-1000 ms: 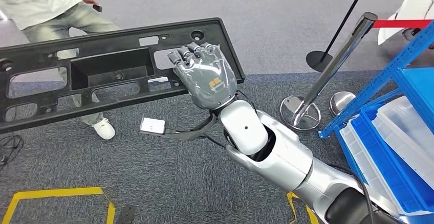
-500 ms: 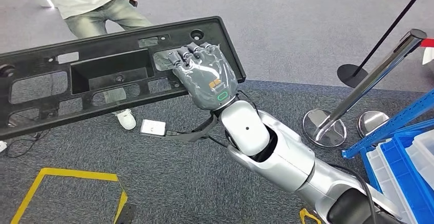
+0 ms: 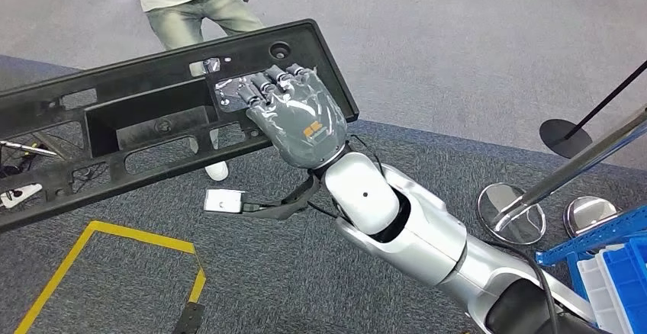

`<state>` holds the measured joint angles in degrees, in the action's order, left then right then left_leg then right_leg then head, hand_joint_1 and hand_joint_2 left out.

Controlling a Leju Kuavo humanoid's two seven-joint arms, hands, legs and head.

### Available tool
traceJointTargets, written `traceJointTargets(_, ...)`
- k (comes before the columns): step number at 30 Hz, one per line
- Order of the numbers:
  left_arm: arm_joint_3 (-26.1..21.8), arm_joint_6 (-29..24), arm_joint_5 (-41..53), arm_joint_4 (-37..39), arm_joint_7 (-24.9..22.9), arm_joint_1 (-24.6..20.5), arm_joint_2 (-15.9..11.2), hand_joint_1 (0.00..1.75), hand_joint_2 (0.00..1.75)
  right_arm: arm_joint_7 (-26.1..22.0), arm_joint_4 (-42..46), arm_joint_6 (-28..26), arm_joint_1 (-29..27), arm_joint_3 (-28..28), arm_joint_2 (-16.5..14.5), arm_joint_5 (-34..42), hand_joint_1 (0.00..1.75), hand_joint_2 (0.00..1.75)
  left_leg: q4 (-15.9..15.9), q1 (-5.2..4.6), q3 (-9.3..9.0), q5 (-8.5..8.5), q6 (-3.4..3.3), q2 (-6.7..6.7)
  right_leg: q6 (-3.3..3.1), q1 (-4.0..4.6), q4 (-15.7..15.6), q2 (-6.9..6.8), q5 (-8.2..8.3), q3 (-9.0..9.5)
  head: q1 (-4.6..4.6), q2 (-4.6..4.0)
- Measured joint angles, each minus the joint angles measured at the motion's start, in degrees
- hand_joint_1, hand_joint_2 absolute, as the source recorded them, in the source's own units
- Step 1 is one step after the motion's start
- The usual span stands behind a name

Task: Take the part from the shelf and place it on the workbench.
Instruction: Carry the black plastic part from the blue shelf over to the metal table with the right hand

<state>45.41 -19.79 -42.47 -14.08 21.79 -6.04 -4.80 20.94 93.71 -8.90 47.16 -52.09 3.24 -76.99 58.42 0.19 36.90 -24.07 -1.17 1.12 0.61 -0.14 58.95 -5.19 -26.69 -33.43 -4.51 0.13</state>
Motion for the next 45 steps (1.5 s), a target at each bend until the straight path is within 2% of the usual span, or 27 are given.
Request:
traceJointTargets(2,0.0,0.0,0.0,0.0,0.0,-0.1,0.0,0.00,1.75,-0.1,0.1,-0.2,0.1,0.0,0.0,-0.3,1.75,1.75,-0.4,0.21,-0.64,0.06,-0.78,-0.92,0.40,-0.20,3.0,1.88,-1.87,-1.05,0.16,0.00)
traceJointTargets(4,0.1,0.0,0.1,0.0,0.0,-0.3,0.0,0.00,1.75,-0.3,0.2,-0.5,0.1,0.0,0.1,-0.6,1.75,1.75,-0.5,0.23,-0.92,0.03,-1.34,-1.91,0.35,-0.32,10.2,4.27,-5.15,-4.67,0.42,0.00)
traceJointTargets(5,0.1,0.0,0.1,0.0,0.0,-0.4,0.0,0.00,1.75,-0.4,0.2,-0.5,0.0,0.0,0.1,-0.7,1.75,1.75,-0.5,0.17,-0.93,-0.02,-1.47,-2.50,0.33,-0.32,13.9,4.76,-6.44,-6.74,0.52,0.00)
traceJointTargets(6,0.2,0.0,0.1,0.0,-0.1,-0.4,0.0,0.00,1.75,-0.6,0.2,-0.6,-0.1,-0.1,0.1,-1.0,1.75,1.75,-0.4,0.11,-0.95,-0.08,-1.53,-3.16,0.31,-0.32,16.3,4.99,-6.81,-8.23,0.54,0.00)
traceJointTargets(7,0.2,0.0,0.1,0.0,-0.1,-0.4,0.0,0.00,1.75,-0.9,0.2,-0.6,-0.1,-0.1,0.1,-1.5,1.75,1.75,-0.3,0.07,-0.97,-0.14,-1.56,-3.86,0.26,-0.33,16.7,5.08,-6.11,-8.78,0.54,0.00)
traceJointTargets(9,0.4,0.0,0.2,0.0,-0.2,-0.4,0.0,0.00,1.75,-1.6,0.3,-1.1,-0.1,-0.2,0.1,-3.0,1.75,1.75,0.1,0.07,-0.98,-0.38,-1.42,-5.37,-0.02,-0.38,11.1,5.80,-2.02,-6.72,0.56,0.00)
traceJointTargets(10,0.4,0.1,0.3,0.0,-0.3,-0.4,0.0,0.00,1.75,-1.9,0.4,-1.5,-0.1,-0.3,0.1,-3.9,1.75,1.75,0.4,0.11,-0.85,-0.54,-1.26,-6.05,-0.21,-0.53,7.4,7.22,-0.29,-5.06,0.54,0.00)
traceJointTargets(11,0.4,0.1,0.4,0.0,-0.3,-0.5,0.1,0.00,1.75,-2.1,0.5,-1.9,-0.1,-0.4,0.1,-4.6,1.75,1.75,0.8,0.12,-0.60,-0.71,-1.03,-6.72,-0.29,-0.70,4.1,8.65,0.88,-3.66,0.50,0.00)
traceJointTargets(13,0.5,0.1,0.5,0.0,-0.5,-0.6,0.1,0.00,1.75,-2.5,0.8,-2.7,-0.1,-0.6,0.2,-5.5,1.75,1.75,1.1,0.43,0.04,-0.74,-0.34,-7.84,-0.35,-0.77,1.5,10.43,1.10,-2.50,0.54,0.00)
traceJointTargets(15,0.5,0.1,0.6,0.0,-0.6,-0.5,0.0,0.00,1.75,-3.1,1.1,-2.9,-0.1,-0.7,0.2,-6.2,1.75,1.75,0.9,0.82,0.36,-0.57,0.45,-8.86,-0.66,-0.68,0.9,9.35,1.24,-2.16,0.63,0.00)
traceJointTargets(16,0.6,0.1,0.6,0.0,-0.7,-0.4,0.0,0.00,1.75,-3.5,1.2,-2.9,0.0,-0.7,0.1,-6.6,1.75,1.75,1.1,0.77,0.52,-0.78,0.78,-8.32,-0.93,-0.75,0.6,8.66,1.33,-1.87,0.57,0.00)
traceJointTargets(17,0.6,0.2,0.7,0.0,-0.7,-0.3,0.1,0.00,1.75,-3.9,1.4,-2.9,0.0,-0.7,0.1,-7.0,1.75,1.75,2.1,0.69,1.02,-1.42,1.09,-7.06,-1.21,-0.87,0.2,7.91,1.42,-1.56,0.38,0.00)
traceJointTargets(19,0.8,0.2,0.8,0.0,-0.8,-0.5,0.1,0.00,1.75,-4.4,1.7,-3.0,0.0,-0.7,0.1,-7.4,1.75,1.75,7.3,0.55,3.58,-4.11,1.63,-3.52,-1.60,-0.83,-0.2,6.37,1.42,-1.12,0.04,0.00)
traceJointTargets(21,0.9,0.2,0.9,0.0,-0.8,-0.7,0.1,0.00,1.75,-4.5,1.9,-3.0,0.0,-0.7,0.1,-7.5,1.75,1.75,14.1,0.72,7.14,-6.63,2.07,-2.04,-1.75,-0.71,-0.1,4.79,1.20,-1.05,-0.05,0.00)
traceJointTargets(22,1.0,0.2,0.9,0.0,-0.8,-0.7,0.1,0.00,1.75,-4.6,2.0,-3.1,-0.1,-0.8,0.1,-7.5,1.75,1.75,15.6,0.80,8.06,-6.69,2.21,-1.83,-1.75,-0.70,-0.1,4.06,1.05,-1.03,-0.08,0.00)
traceJointTargets(23,1.0,0.2,0.9,0.0,-0.9,-0.7,0.1,0.00,1.75,-4.6,2.0,-3.1,-0.1,-0.8,0.1,-7.6,1.75,1.75,15.0,0.86,7.83,-5.71,2.29,-1.66,-1.70,-0.70,0.0,3.37,0.89,-0.97,-0.08,0.00)
traceJointTargets(24,1.0,0.2,0.9,0.0,-0.9,-0.6,0.0,0.00,1.75,-4.7,2.0,-3.1,-0.1,-0.8,0.1,-7.7,1.75,1.75,12.3,0.90,6.47,-3.94,2.30,-1.36,-1.61,-0.71,0.1,2.77,0.71,-0.85,-0.08,0.00)
traceJointTargets(26,1.0,0.2,0.9,0.0,-0.8,-0.7,0.0,0.00,1.75,-5.0,2.2,-3.1,-0.1,-0.9,0.1,-8.0,1.75,1.75,4.4,0.64,2.32,-0.78,1.98,0.53,-1.24,-0.58,0.0,1.69,0.34,-0.45,-0.07,0.00)
traceJointTargets(28,1.0,0.2,0.9,0.0,-0.8,-0.8,0.0,0.00,1.75,-5.1,2.5,-3.1,0.0,-0.9,0.1,-8.4,1.75,1.75,0.3,0.14,0.20,0.07,1.23,1.91,-0.72,-0.33,-0.1,0.88,0.09,-0.13,-0.04,0.00)
traceJointTargets(31,1.0,0.2,0.8,0.0,-0.8,-0.8,0.0,0.00,1.75,-5.2,2.8,-2.9,0.0,-1.0,0.1,-8.7,1.75,1.75,-0.1,-0.09,-0.11,-0.07,0.08,0.65,0.26,-0.16,-0.4,-0.28,-0.28,0.44,0.00,0.00)
traceJointTargets(33,1.1,0.2,0.7,0.0,-0.8,-0.7,-0.1,0.00,1.75,-5.2,3.0,-2.5,0.1,-1.0,0.1,-8.8,1.75,1.75,-0.7,0.13,-1.03,-0.06,-0.53,-0.43,0.85,-0.30,0.9,0.77,-1.51,0.48,0.08,0.00)
traceJointTargets(35,1.2,0.2,0.7,0.0,-0.8,-0.8,-0.1,0.00,1.75,-5.2,3.1,-2.3,0.2,-1.0,0.1,-8.9,1.75,1.75,-1.0,0.27,-1.59,-0.14,-1.06,-1.44,1.00,-0.45,6.7,3.26,-4.32,-2.13,0.36,0.00)
traceJointTargets(37,1.3,0.2,0.7,0.0,-0.8,-1.0,-0.1,0.00,1.75,-5.2,3.2,-2.2,0.1,-1.1,0.2,-9.0,1.75,1.75,-0.9,0.16,-1.61,-0.26,-1.44,-2.64,0.91,-0.39,14.1,4.60,-6.70,-6.45,0.54,0.00)
traceJointTargets(38,1.3,0.2,0.7,0.0,-0.8,-1.0,-0.1,0.00,1.75,-5.2,3.2,-2.1,0.0,-1.1,0.3,-9.1,1.75,1.75,-0.8,0.10,-1.61,-0.31,-1.51,-3.32,0.85,-0.39,15.7,4.86,-6.57,-7.70,0.55,0.00)
traceJointTargets(39,1.3,0.2,0.7,0.0,-0.8,-1.0,-0.1,0.00,1.75,-5.2,3.2,-1.9,0.0,-1.2,0.3,-9.1,1.75,1.75,-0.7,0.08,-1.62,-0.42,-1.54,-4.04,0.75,-0.40,15.1,5.01,-5.30,-7.83,0.55,0.00)
traceJointTargets(42,1.4,0.2,0.7,0.0,-0.8,-1.0,-0.1,0.00,1.75,-5.3,3.2,-1.6,-0.1,-1.3,0.5,-9.2,1.75,1.75,-0.1,0.08,-1.65,-0.72,-1.42,-5.57,0.43,-0.44,8.2,5.46,-0.45,-5.24,0.59,0.00)
traceJointTargets(45,1.4,0.2,0.7,0.0,-0.8,-1.0,-0.1,0.00,1.75,-5.3,3.2,-1.6,-0.1,-1.3,0.5,-9.2,1.75,1.75,-0.1,0.08,-1.65,-0.76,-1.39,-5.71,0.39,-0.45,7.3,5.55,0.05,-4.85,0.60,0.00)
